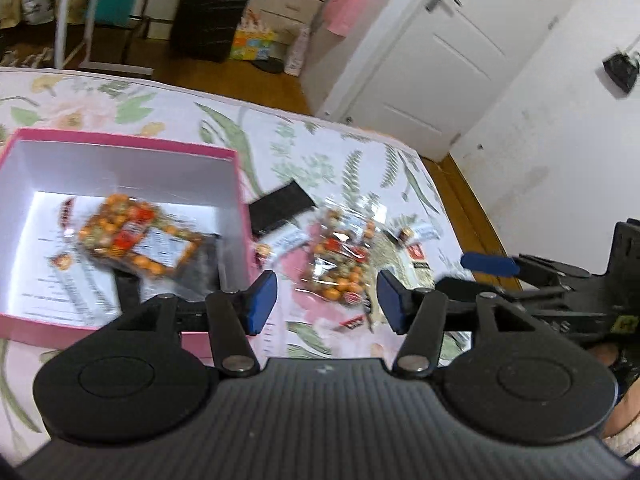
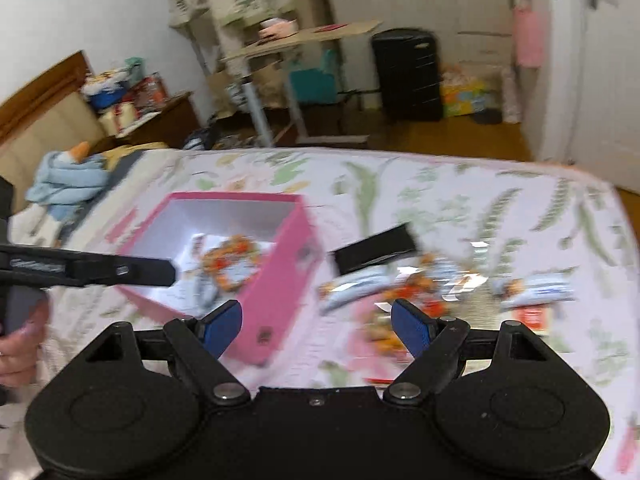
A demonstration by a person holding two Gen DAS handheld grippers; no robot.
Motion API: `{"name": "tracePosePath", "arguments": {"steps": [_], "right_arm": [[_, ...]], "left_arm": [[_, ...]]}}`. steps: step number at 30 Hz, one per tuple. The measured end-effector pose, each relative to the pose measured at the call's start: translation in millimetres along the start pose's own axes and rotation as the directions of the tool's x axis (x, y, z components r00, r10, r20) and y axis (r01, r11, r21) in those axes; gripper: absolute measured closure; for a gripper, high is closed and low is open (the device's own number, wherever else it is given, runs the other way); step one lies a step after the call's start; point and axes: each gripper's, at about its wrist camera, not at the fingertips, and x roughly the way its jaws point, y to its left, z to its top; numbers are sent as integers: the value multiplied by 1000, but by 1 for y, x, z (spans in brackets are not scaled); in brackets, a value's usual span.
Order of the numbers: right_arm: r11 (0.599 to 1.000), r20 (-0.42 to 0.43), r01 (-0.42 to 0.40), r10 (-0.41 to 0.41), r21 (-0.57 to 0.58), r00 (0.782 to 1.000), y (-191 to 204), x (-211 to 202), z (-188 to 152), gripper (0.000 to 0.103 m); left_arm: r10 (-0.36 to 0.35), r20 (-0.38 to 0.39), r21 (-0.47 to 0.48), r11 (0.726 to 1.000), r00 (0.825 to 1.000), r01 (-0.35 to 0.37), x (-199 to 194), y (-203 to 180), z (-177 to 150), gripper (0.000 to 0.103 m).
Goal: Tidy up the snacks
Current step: 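Move both tools to a second clear bag of coated nuts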
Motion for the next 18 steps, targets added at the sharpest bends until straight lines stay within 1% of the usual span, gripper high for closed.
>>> {"name": "tracePosePath", "arguments": {"steps": [1, 2, 4, 5, 6, 7, 8, 9, 11, 12, 14, 16, 18], "right_arm": [[999, 32, 30, -30, 25, 999, -7, 0, -6, 21], [998, 54, 41, -44, 49, 998, -12, 1, -10, 21], [995, 79, 68, -74, 73, 994, -24, 8, -25, 26], [993, 77, 97, -103, 69, 992, -27, 16, -33, 28], [992, 67, 113, -117, 54, 991, -29, 23, -37, 32], [993, 43, 110, -113, 50, 993, -31, 31, -43, 36], [994, 19, 88, -89, 61, 996, -34, 40, -48, 44], [995, 16, 75, -77, 72, 997, -37, 47, -52, 48], [990, 32, 59, -64, 131, 997, -43, 59, -61, 48], [984, 16, 48, -51, 174, 999, -47, 68, -64, 49], [966, -27, 51, -46, 253, 999, -53, 82, -71, 49], [956, -47, 61, -49, 288, 998, -58, 91, -77, 49], [955, -60, 74, -59, 287, 996, -60, 97, -83, 49]], "left_arm": [[-11, -6, 3, 1000, 1000, 11, 6, -5, -1, 47], [-22, -13, 0, 1000, 1000, 22, 14, -8, -2, 45], [-46, -35, -27, 999, 998, 45, 33, -12, -3, 44], [-59, -33, -39, 998, 998, 58, 41, -13, -4, 44], [-63, -28, -48, 997, 998, 62, 48, -15, -6, 44], [-59, -25, -48, 997, 998, 58, 57, -17, -7, 44], [-48, -26, -36, 998, 998, 47, 65, -20, -8, 44], [-32, -32, -16, 999, 999, 32, 74, -24, -10, 44], [6, -44, 27, 1000, 999, -5, 93, -30, -13, 44], [19, -51, 34, 999, 998, -18, 102, -31, -14, 44], [49, -80, 29, 998, 996, -46, 122, -30, -18, 45], [61, -99, 18, 998, 993, -59, 138, -28, -22, 47], [66, -100, 42, 997, 993, -62, 154, -29, -25, 47]]}}
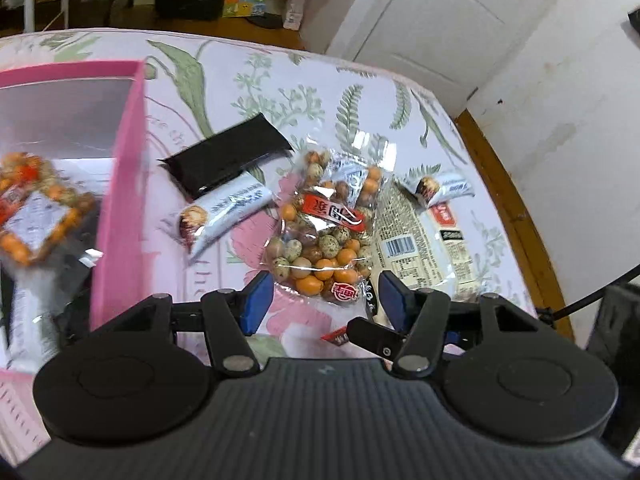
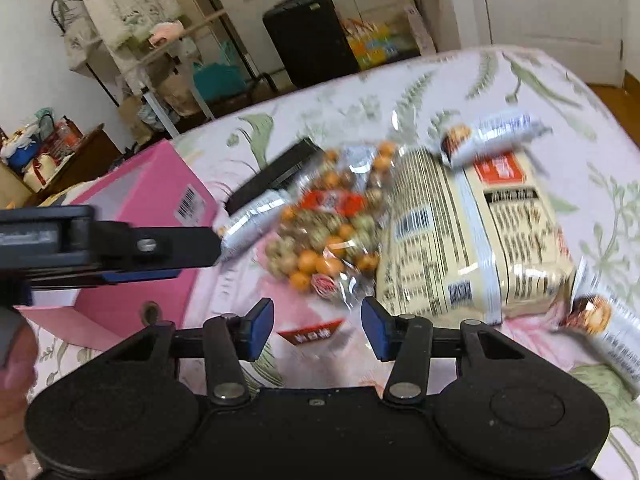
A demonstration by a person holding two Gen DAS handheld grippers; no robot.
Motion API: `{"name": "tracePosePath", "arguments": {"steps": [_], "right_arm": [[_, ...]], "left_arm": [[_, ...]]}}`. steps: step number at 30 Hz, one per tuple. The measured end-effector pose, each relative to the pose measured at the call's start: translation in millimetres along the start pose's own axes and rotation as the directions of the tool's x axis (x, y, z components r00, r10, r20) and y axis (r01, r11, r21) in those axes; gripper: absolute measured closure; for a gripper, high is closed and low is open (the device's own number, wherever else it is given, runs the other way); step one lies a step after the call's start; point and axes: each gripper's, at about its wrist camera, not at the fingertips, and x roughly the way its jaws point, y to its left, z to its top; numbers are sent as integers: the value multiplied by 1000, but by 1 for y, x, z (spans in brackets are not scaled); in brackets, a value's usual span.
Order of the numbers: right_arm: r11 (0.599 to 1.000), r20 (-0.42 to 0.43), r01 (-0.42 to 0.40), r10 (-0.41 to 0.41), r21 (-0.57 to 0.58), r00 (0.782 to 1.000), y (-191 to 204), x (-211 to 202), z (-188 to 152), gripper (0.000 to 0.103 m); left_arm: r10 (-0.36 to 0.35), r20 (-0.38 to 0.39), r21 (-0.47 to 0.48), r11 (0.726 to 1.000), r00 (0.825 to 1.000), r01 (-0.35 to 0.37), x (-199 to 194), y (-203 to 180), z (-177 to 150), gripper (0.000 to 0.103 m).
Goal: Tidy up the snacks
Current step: 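Move both tools to a second clear bag of coated nuts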
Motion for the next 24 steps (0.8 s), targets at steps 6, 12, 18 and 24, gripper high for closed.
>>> {"name": "tracePosePath", "arguments": {"steps": [6, 12, 18, 24], "right_arm": [[996, 73, 26, -20, -83, 997, 4, 10, 5, 49], [993, 16, -4, 6, -115, 1000, -3, 36, 11, 43], [988, 2, -13, 13, -157, 1000, 3, 43, 9, 31], [979, 12, -9, 12, -202, 1000, 10, 43, 7, 23]], "left_arm": [[52, -2, 51, 997, 999, -52, 39, -2, 11, 47], [108, -73, 100, 990, 991, -101, 72, -3, 25, 42], [3, -126, -59, 998, 992, -11, 83, 22, 27, 39], [-59, -224, -105, 994, 973, 37, 75, 26, 26, 41]]}}
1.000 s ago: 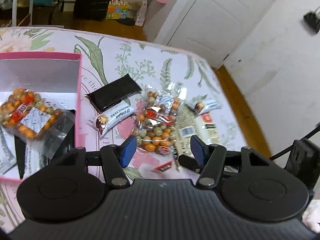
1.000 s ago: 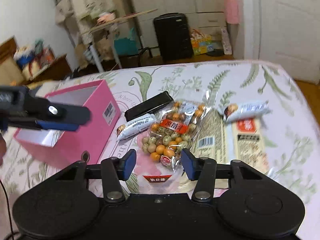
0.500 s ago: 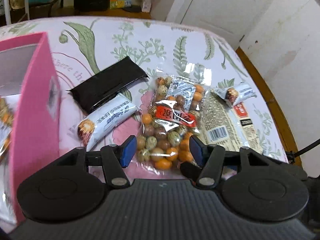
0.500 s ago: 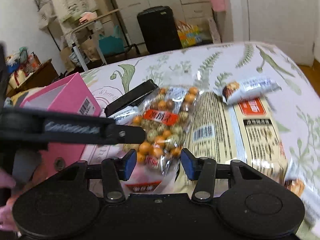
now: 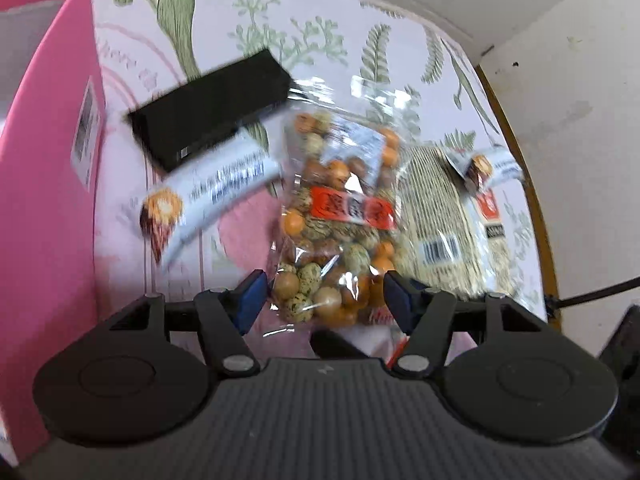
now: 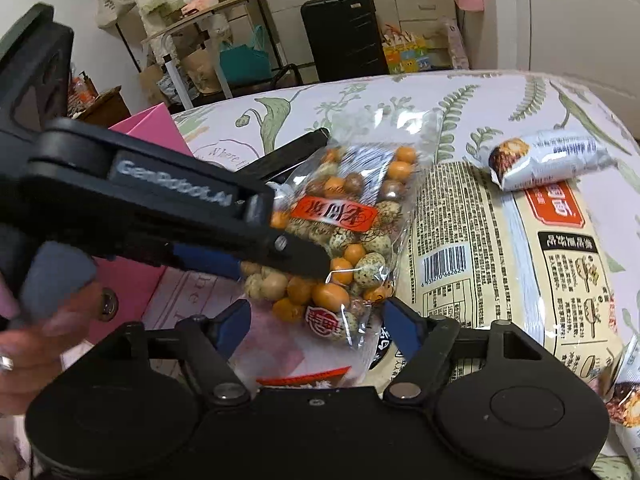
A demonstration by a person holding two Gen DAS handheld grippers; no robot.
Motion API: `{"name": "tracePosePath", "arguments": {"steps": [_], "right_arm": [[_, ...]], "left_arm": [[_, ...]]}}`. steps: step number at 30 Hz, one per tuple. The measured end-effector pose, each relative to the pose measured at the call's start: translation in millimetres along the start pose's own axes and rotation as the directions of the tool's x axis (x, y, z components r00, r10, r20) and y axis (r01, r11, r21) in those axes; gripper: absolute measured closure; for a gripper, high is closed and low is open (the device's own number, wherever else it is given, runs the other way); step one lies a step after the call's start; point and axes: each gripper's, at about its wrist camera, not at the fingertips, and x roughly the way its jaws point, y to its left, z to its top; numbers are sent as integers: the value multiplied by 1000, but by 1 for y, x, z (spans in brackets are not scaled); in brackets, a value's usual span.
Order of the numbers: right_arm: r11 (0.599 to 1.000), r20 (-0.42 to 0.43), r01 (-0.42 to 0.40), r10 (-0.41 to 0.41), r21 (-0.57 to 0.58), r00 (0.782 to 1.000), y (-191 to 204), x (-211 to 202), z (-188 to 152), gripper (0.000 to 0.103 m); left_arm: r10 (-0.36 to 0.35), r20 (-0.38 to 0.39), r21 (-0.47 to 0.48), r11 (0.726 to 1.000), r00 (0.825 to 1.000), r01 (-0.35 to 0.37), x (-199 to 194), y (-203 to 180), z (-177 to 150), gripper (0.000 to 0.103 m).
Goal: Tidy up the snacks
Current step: 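Move both tools to a second clear bag of coated nuts, then close the right tool on the second nut bag while the left tool grips it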
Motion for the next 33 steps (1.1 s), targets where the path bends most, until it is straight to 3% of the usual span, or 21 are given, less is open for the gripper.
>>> {"name": "tracePosePath", "arguments": {"steps": [4, 6, 10, 12, 14, 16, 18, 23, 33], "right_arm": [[998, -36, -15, 13, -57, 999, 5, -4, 3, 21], [993, -48, -17, 12, -113, 999, 9, -2, 0, 15], [988, -25, 15, -20, -154, 999, 20, 4, -5, 8], [982, -14, 28, -31, -187, 999, 24, 9, -7, 3], [975, 6, 40, -40, -219, 999, 29, 16, -10, 0], [976, 32, 60, -55, -210, 998, 30, 21, -10, 0], [979, 51, 74, -65, -191, 997, 29, 24, -8, 0], [973, 78, 97, -82, -211, 994, 32, 28, -11, 1], [978, 54, 88, -79, -191, 995, 34, 4, -15, 4]], "left_arm": [[16, -39, -17, 1000, 999, -17, -3, -9, -12, 41], [33, -67, 4, 999, 997, -33, 2, -14, -16, 41], [86, -31, 13, 996, 996, -86, 0, -17, -19, 38], [142, -10, 11, 990, 990, -142, 1, -15, -18, 26], [131, 7, -1, 991, 991, -131, 1, -9, -16, 26], [94, 39, -32, 995, 995, -92, 0, -2, -17, 29], [31, 40, -27, 999, 999, -30, 1, 3, -17, 38], [13, 30, -18, 1000, 999, -13, -1, 5, -15, 49], [76, -16, 74, 994, 997, -74, -12, -24, -23, 49]]}}
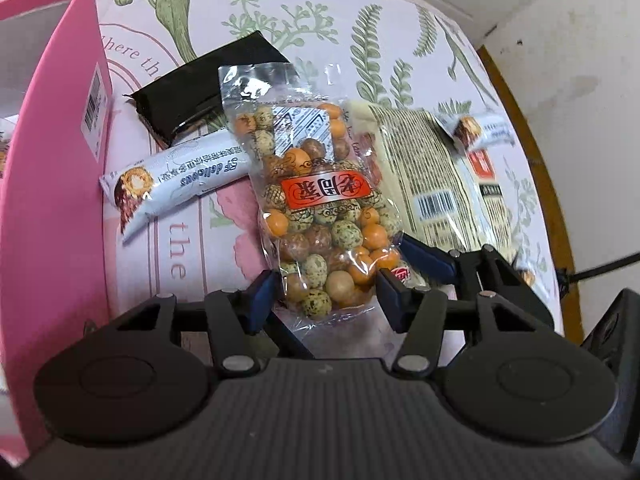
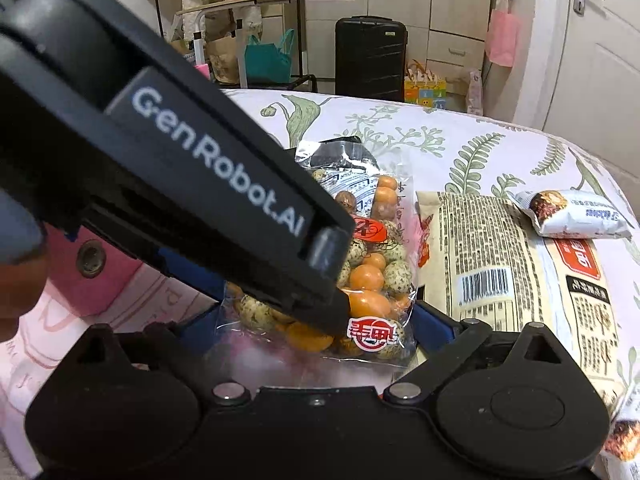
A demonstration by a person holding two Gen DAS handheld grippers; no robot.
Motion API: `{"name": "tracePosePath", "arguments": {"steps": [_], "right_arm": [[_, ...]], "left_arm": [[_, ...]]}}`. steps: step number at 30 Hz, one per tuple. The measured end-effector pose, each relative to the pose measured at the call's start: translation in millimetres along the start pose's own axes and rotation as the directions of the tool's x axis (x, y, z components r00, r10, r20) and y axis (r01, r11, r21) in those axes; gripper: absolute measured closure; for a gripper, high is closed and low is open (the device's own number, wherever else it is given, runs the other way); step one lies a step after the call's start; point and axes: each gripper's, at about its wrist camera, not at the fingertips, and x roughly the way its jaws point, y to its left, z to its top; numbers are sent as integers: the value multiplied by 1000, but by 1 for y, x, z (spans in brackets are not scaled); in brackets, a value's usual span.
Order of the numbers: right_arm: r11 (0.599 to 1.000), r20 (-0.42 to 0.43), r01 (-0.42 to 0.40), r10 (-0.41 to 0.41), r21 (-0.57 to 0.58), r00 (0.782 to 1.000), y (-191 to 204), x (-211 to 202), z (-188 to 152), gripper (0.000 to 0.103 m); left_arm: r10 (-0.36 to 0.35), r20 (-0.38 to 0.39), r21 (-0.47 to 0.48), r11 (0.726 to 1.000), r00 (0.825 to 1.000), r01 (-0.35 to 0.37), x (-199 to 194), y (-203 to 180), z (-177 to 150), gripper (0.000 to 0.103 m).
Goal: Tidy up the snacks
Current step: 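Close the right tool on the second nut bag while the left tool grips it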
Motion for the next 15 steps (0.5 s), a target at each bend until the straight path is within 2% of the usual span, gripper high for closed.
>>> {"name": "tracePosePath", "arguments": {"steps": [5, 9, 15], "right_arm": [[999, 3, 19, -19, -26, 1000, 8, -21, -1, 4], [998, 14, 37, -37, -42, 999, 15, -42, 0, 5], [997, 31, 48, -46, -57, 998, 25, -52, 9, 5]], "left_arm": [[10, -19, 42, 999, 1000, -9, -17, -16, -12, 48], [-3, -4, 66, 998, 1000, 3, -32, -23, -25, 48], [13, 23, 97, 995, 1000, -16, -54, -32, -43, 48]]}}
